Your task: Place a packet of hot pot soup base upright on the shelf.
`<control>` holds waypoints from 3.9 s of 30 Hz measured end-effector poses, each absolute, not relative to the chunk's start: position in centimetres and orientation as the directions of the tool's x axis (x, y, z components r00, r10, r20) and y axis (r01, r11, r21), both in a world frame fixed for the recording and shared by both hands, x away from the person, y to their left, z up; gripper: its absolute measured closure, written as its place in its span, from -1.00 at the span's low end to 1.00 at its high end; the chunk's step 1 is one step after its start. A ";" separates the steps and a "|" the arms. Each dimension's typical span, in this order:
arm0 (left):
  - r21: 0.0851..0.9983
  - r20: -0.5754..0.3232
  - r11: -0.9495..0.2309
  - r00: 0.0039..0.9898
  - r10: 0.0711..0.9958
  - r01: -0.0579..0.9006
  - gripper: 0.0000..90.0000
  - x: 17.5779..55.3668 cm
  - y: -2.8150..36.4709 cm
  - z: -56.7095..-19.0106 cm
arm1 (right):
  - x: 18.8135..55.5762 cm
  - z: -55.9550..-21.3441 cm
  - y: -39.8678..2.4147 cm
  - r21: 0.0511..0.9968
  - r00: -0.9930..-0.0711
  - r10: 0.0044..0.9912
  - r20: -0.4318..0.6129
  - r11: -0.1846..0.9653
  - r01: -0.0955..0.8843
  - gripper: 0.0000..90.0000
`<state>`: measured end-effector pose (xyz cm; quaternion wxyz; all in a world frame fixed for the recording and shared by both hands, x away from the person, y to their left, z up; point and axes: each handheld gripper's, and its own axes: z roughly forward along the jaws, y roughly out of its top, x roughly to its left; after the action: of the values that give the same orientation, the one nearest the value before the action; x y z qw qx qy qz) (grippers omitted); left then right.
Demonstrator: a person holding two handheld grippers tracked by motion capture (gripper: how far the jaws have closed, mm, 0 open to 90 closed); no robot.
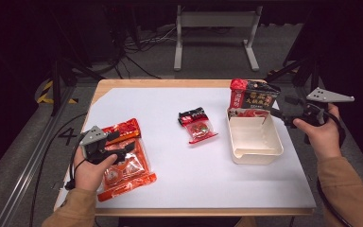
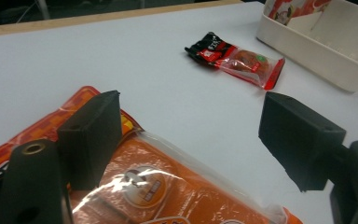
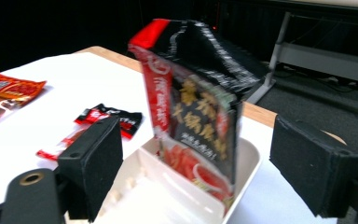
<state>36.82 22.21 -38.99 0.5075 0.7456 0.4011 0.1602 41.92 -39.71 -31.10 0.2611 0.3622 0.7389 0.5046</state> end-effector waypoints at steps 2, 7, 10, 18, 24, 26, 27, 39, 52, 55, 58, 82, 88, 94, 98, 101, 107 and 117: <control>0.886 -0.152 -0.176 0.626 0.765 0.430 -0.54 37.0 22.8 -38.8 | 41.0 -31.1 -39.5 0.940 -0.612 0.791 -0.014 0.220 0.262 -0.61; 0.876 -0.133 -0.210 0.637 0.759 0.434 -0.56 37.3 23.7 -38.4 | 38.9 -31.2 -39.2 0.949 -0.631 0.775 -0.004 0.202 0.242 -0.61; 0.872 -0.126 -0.224 0.642 0.756 0.434 -0.56 37.4 24.2 -38.4 | 37.6 -31.4 -39.0 0.951 -0.636 0.772 0.003 0.194 0.239 -0.61; 0.856 -0.159 -0.234 0.667 0.728 0.460 -0.69 38.1 24.6 -39.1 | 35.8 -33.2 -37.4 0.954 -0.656 0.754 0.026 0.177 0.241 -0.61; 0.856 -0.161 -0.225 0.652 0.741 0.466 -0.82 38.1 24.4 -39.2 | 35.5 -34.1 -36.6 0.955 -0.667 0.744 0.029 0.177 0.239 -0.61; 0.863 -0.171 -0.203 0.645 0.745 0.462 -0.86 38.1 24.7 -39.1 | 35.4 -34.2 -36.4 0.952 -0.672 0.740 0.020 0.191 0.240 -0.61; 0.867 -0.187 -0.183 0.643 0.742 0.464 -0.84 38.1 24.8 -39.0 | 35.4 -34.2 -36.4 0.952 -0.676 0.737 0.019 0.193 0.237 -0.62; 0.851 -0.109 -0.241 0.606 0.788 0.466 -0.74 38.1 26.3 -38.4 | 34.6 -34.9 -35.6 0.952 -0.727 0.686 0.028 0.204 0.229 -0.63; 0.869 -0.140 -0.139 0.505 0.852 0.475 -0.67 39.7 28.0 -39.8 | 34.6 -35.7 -34.7 0.944 -0.743 0.669 0.025 0.228 0.237 -0.64; 0.866 -0.132 -0.125 0.461 0.877 0.485 -0.66 40.3 28.7 -40.5 | 34.6 -35.8 -34.7 0.941 -0.743 0.669 0.019 0.239 0.240 -0.64; 0.866 -0.181 -0.072 0.446 0.877 0.494 -0.67 40.7 29.5 -41.2 | 34.7 -35.9 -34.6 0.940 -0.740 0.672 0.021 0.239 0.244 -0.64; 0.757 -0.267 0.001 0.307 0.913 0.653 -0.77 42.9 32.1 -45.3 | 34.7 -36.3 -33.2 0.932 -0.760 0.650 0.004 0.273 0.238 -0.64; 0.738 -0.274 0.008 0.288 0.918 0.675 -0.76 43.0 32.2 -45.8 | 34.7 -36.4 -33.2 0.931 -0.757 0.653 -0.003 0.278 0.236 -0.64; 0.738 -0.289 0.005 0.310 0.906 0.674 -0.72 43.0 32.2 -45.9 | 34.7 -36.5 -33.1 0.930 -0.757 0.653 -0.002 0.280 0.239 -0.64; 0.733 -0.317 0.014 0.322 0.892 0.681 -0.66 43.0 32.0 -45.9 | 34.8 -36.8 -33.1 0.926 -0.754 0.657 0.001 0.284 0.248 -0.64; 0.724 -0.336 0.027 0.318 0.887 0.689 -0.59 42.9 32.2 -46.0 | 34.9 -36.9 -33.1 0.924 -0.755 0.655 0.004 0.286 0.253 -0.64; 0.737 -0.360 0.034 0.350 0.864 0.675 -0.30 42.6 32.2 -45.7 | 34.9 -37.0 -32.9 0.923 -0.757 0.654 0.006 0.288 0.256 -0.64; 0.716 -0.321 -0.008 0.340 0.884 0.698 0.42 43.0 31.3 -46.0 | 35.2 -37.2 -32.7 0.921 -0.758 0.652 0.006 0.293 0.258 -0.62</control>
<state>42.98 31.33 -46.04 0.4222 0.7014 0.5637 0.1103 35.16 -32.67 -37.25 0.1898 0.2914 0.7812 0.5184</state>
